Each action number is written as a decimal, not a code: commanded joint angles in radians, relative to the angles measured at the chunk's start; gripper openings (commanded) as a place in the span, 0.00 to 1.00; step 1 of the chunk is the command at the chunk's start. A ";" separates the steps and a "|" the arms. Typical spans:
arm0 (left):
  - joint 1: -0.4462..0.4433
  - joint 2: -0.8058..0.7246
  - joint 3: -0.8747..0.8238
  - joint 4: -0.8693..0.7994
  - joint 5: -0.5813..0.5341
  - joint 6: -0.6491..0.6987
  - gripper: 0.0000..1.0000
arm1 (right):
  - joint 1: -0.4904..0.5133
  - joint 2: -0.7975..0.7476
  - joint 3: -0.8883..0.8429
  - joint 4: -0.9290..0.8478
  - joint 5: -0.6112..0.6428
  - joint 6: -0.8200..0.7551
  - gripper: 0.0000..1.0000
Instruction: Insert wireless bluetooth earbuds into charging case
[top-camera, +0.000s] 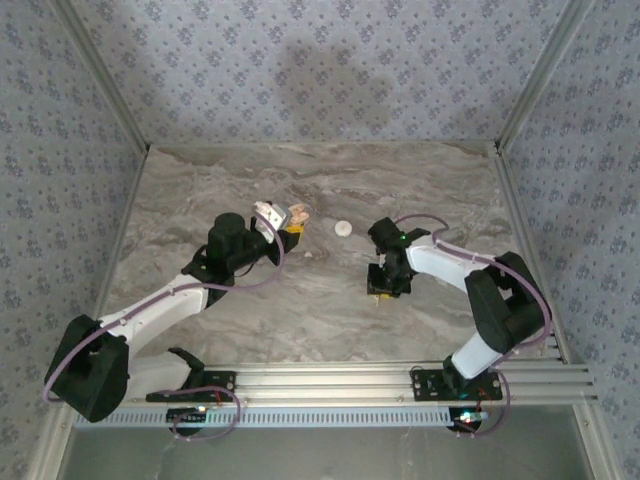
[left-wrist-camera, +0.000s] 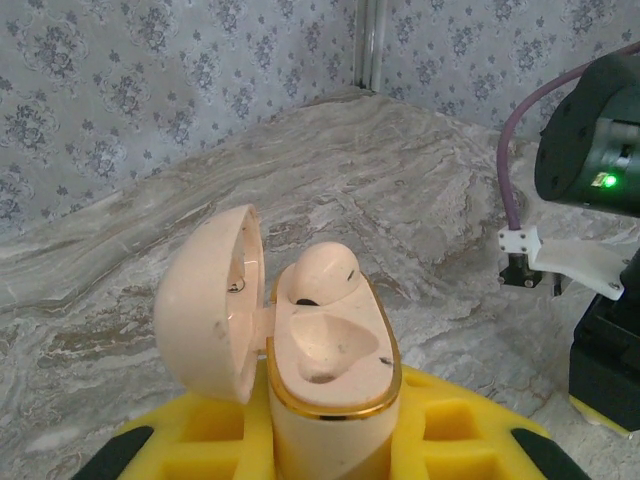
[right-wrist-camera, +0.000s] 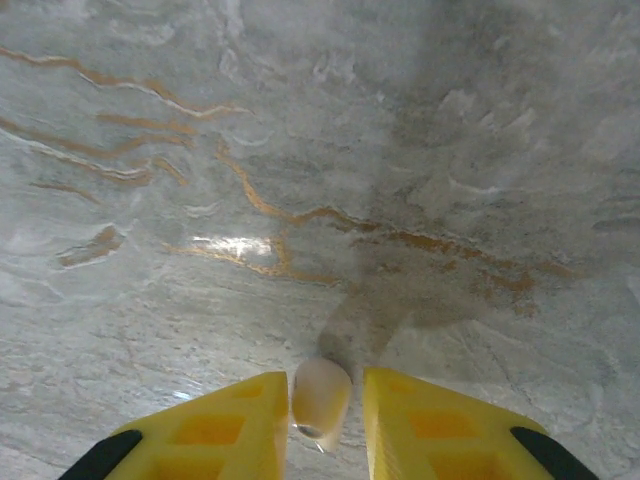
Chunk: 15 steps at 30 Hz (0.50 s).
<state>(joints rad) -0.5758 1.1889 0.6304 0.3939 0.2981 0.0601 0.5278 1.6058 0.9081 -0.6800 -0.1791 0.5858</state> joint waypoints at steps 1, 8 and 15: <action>0.007 -0.023 0.014 0.010 -0.005 0.011 0.17 | -0.002 0.035 0.055 -0.081 -0.002 -0.021 0.31; 0.008 -0.029 0.020 -0.006 -0.005 0.017 0.17 | 0.001 0.050 0.218 -0.278 -0.003 -0.018 0.38; 0.008 -0.030 0.025 -0.011 -0.008 0.016 0.17 | -0.015 0.099 0.269 -0.396 -0.013 0.101 0.38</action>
<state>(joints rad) -0.5739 1.1835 0.6308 0.3752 0.2981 0.0628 0.5251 1.6623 1.1694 -0.9630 -0.1802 0.6174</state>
